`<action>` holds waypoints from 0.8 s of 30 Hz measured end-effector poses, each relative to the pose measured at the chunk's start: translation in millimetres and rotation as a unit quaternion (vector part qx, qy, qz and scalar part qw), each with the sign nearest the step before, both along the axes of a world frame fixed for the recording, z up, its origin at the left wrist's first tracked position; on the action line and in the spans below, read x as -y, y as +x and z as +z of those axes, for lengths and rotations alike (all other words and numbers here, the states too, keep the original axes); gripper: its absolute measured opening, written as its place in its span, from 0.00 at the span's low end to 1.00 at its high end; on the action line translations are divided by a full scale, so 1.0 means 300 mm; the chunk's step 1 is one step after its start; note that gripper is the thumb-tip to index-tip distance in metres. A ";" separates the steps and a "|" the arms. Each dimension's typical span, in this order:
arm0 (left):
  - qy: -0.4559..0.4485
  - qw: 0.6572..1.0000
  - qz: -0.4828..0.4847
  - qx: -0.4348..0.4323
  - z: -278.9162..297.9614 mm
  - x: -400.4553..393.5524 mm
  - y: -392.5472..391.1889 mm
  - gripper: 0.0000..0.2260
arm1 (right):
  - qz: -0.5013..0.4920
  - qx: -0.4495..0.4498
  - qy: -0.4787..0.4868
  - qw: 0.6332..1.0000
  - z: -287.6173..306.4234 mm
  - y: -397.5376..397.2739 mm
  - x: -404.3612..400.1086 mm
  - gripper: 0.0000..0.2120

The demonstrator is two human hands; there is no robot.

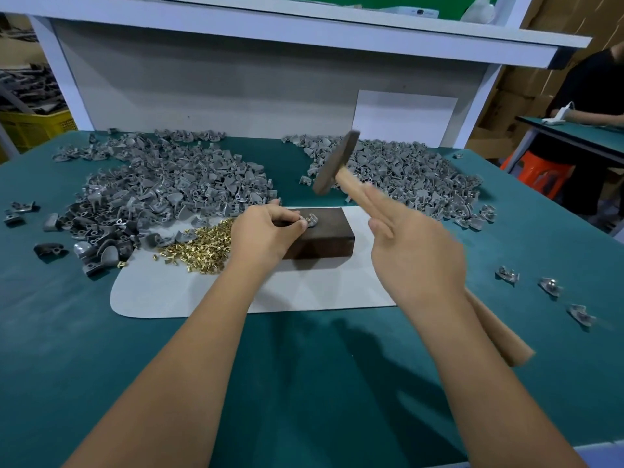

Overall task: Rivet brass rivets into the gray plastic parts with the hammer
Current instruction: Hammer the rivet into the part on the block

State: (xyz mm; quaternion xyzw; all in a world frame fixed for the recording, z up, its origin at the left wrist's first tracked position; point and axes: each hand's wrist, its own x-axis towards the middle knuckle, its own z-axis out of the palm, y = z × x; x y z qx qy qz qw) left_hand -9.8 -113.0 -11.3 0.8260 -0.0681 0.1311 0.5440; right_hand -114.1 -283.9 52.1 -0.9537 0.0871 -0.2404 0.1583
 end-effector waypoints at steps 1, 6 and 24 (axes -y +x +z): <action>-0.006 1.000 0.001 0.000 -0.001 0.000 0.000 0.02 | 0.000 0.017 0.005 1.000 0.004 -0.002 -0.002 0.23; 0.002 1.000 -0.003 -0.005 0.006 0.001 -0.001 0.01 | 0.012 -0.053 -0.085 0.995 -0.007 -0.005 -0.012 0.24; -0.001 1.000 0.011 -0.017 0.021 0.002 -0.037 0.09 | -0.004 -0.005 -0.119 0.993 -0.035 0.011 -0.021 0.27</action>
